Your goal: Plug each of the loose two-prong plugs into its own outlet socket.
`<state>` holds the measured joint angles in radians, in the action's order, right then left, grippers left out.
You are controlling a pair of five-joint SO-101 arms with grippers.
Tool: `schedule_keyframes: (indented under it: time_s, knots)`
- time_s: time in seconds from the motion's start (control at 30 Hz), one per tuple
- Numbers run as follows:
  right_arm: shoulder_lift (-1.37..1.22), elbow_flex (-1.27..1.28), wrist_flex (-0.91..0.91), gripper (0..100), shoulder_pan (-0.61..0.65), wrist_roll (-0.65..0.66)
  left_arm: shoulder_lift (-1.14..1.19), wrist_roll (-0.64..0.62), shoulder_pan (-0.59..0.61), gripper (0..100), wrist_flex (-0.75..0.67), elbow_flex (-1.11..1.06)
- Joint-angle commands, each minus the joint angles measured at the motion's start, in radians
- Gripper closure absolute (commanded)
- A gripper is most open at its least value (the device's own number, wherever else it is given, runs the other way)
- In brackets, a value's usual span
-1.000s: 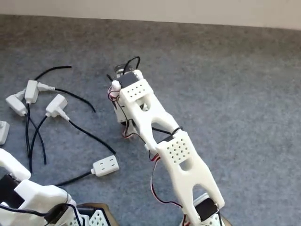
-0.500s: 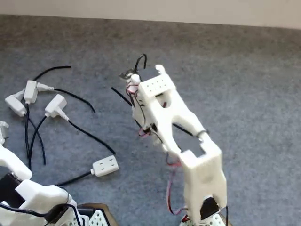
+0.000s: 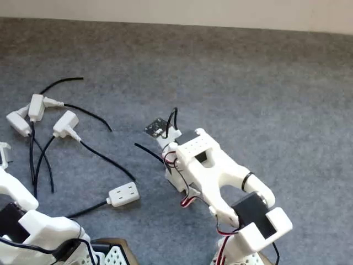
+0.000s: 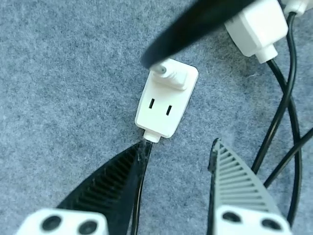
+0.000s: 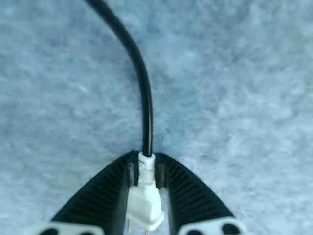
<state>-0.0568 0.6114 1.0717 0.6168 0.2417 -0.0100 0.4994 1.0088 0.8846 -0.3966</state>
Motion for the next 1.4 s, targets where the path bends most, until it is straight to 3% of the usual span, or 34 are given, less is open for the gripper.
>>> schedule_keyframes:
  time_s: [0.0, 0.13, 0.43, 0.5, 0.7, 1.0, 1.2, 1.37]
  knots:
    - [0.021, 0.010, -0.027, 83.8, 0.008, -0.012, -0.008, 0.005, -0.008, 77, 0.000, -0.012]
    - [0.021, 0.028, -0.031, 70.7, 0.007, -0.011, -0.008, 0.037, -0.013, 77, -0.002, -0.035]
    - [0.018, 0.039, -0.030, 70.3, -0.035, -0.011, -0.008, 0.060, -0.010, 77, -0.002, -0.035]
    - [0.015, 0.039, -0.031, 73.1, -0.058, -0.011, -0.008, 0.060, -0.010, 77, -0.002, -0.035]
    - [0.019, 0.074, -0.028, 99.8, -0.030, -0.015, -0.008, 0.060, -0.015, 77, 0.000, -0.036]
    - [0.019, 0.079, -0.027, 99.3, 0.061, -0.061, -0.008, 0.060, -0.010, 77, 0.000, -0.036]
    - [0.022, 0.068, -0.015, 99.3, 0.062, 0.031, -0.007, 0.061, -0.015, 77, 0.005, -0.038]
    - [0.077, -0.154, 0.036, 99.4, 0.038, -0.115, -0.019, 0.167, -0.096, 77, 0.064, -0.027]
